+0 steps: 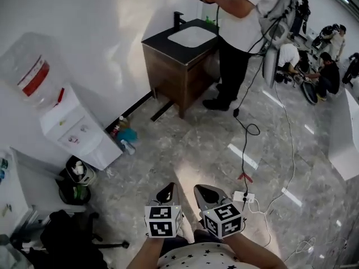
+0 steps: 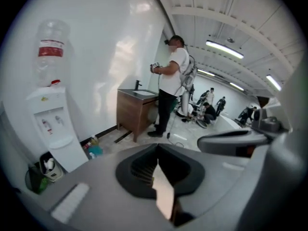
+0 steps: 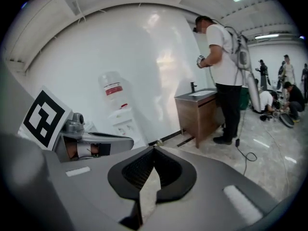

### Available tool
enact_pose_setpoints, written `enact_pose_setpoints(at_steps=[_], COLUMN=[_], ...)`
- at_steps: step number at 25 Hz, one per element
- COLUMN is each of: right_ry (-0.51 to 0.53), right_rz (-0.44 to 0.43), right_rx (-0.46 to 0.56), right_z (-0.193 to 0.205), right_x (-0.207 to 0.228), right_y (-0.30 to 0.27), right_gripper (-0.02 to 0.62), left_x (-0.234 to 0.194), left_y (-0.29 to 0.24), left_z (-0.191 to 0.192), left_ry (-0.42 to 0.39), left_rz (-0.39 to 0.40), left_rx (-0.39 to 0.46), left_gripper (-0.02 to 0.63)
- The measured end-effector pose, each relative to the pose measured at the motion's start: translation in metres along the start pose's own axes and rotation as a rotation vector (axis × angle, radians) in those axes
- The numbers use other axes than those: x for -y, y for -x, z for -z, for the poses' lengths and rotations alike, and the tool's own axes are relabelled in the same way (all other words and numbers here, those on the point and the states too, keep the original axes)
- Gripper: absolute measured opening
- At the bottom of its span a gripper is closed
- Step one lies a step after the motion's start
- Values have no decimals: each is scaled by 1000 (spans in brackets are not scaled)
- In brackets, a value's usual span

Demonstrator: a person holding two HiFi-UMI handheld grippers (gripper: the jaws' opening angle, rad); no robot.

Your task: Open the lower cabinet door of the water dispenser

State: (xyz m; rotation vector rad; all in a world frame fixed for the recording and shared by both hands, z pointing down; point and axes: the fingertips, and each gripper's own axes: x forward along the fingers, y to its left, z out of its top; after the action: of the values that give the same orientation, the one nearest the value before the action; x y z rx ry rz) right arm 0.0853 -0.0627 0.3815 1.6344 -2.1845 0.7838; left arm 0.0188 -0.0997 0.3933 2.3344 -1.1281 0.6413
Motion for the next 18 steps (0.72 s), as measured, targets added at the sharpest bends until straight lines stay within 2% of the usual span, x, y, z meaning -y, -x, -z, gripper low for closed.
enact_pose_setpoints(at_steps=[6,12,18], right_ry=[119,201,293], right_rz=[-180,-299,-409], right_rx=[-54,-153,-238], right_z=[-32,-33,-34], right_x=[-88,-154,-198], right_y=[-105,-174,-264], right_gripper=[-6,-6,-6], left_x=[-147,-240,-322], left_y=[28,49,42], left_z=[1,13,43], left_ry=[140,253,364], left_rz=[-205,-349,-470], left_rx=[15,11,-11], left_gripper=[7,7,8])
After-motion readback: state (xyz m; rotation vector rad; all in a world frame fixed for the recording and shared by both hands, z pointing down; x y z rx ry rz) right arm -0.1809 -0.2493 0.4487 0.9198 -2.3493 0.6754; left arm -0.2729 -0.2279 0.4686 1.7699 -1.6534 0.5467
